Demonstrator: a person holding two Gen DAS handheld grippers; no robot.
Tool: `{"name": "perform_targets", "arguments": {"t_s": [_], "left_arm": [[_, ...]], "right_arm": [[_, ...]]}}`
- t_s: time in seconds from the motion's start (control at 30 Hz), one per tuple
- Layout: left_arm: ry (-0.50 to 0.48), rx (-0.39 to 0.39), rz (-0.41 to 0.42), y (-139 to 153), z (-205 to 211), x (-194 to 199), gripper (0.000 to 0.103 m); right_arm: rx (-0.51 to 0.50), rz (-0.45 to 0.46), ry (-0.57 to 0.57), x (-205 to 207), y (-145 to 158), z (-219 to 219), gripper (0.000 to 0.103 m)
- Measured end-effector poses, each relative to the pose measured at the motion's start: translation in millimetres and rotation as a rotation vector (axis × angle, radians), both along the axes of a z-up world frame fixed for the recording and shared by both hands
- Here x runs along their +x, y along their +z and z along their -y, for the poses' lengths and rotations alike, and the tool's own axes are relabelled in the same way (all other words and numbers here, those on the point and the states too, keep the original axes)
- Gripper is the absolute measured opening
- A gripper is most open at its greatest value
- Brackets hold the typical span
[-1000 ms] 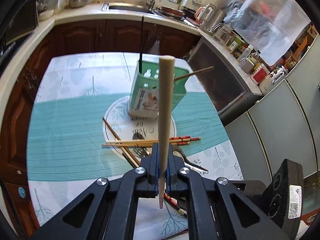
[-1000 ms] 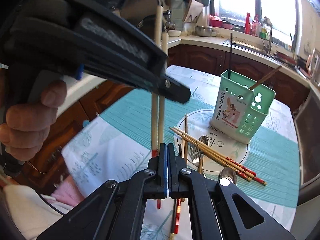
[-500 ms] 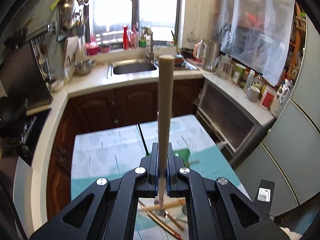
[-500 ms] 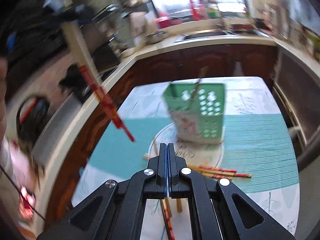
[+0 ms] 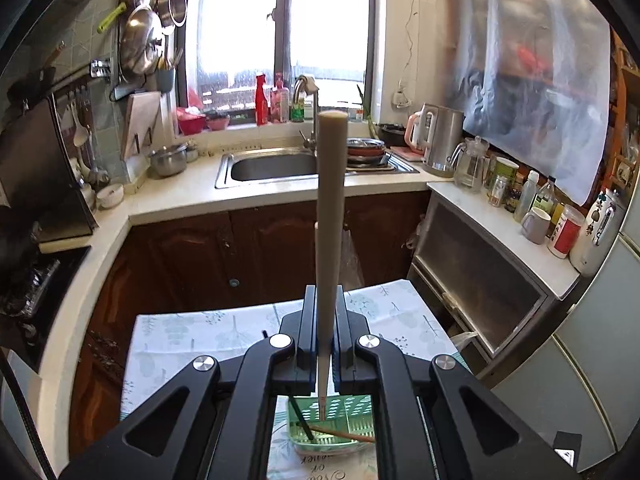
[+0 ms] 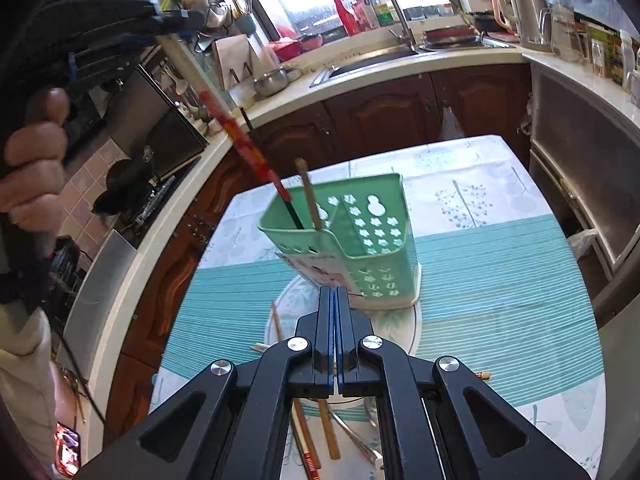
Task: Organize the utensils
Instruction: 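Carry the red-striped chopsticks with the left gripper and release them into the holder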
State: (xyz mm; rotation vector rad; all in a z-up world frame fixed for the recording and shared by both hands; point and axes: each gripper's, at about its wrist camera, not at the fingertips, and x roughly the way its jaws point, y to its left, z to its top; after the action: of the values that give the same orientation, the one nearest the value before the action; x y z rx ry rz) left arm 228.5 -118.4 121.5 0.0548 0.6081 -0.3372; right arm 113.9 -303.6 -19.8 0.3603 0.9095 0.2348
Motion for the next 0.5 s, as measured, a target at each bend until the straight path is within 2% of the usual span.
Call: {"name": "perform_targets", "arguments": {"t_s": [0.2,0.33,0.37,0.4,0.47,0.5], "left_arm": [[-0.021,0.021,-0.03,-62,4,14,0.003],[-0.022,0.055,-0.088,-97,4,21,0.006],[-0.026,0.065,-0.108,-102,4,22,0.017],[-0.029,0.073,-0.132,-107,3,23,0.035],[-0.026,0.069,-0.142,-110,2,20,0.048],[-0.026,0.063,-0.139,-109,0,18,0.049]], "right_arm": [[0.009,-0.036,-0.009,10,-32,0,0.0],[0.002,-0.054,-0.001,17,-45,0,0.001],[0.002,-0.058,0.003,19,-47,-2,0.002],[0.002,-0.062,0.006,20,-50,-3,0.002],[0.001,-0.064,0.006,22,-53,-4,0.003],[-0.001,-0.065,0.007,23,-55,-5,0.003]]}}
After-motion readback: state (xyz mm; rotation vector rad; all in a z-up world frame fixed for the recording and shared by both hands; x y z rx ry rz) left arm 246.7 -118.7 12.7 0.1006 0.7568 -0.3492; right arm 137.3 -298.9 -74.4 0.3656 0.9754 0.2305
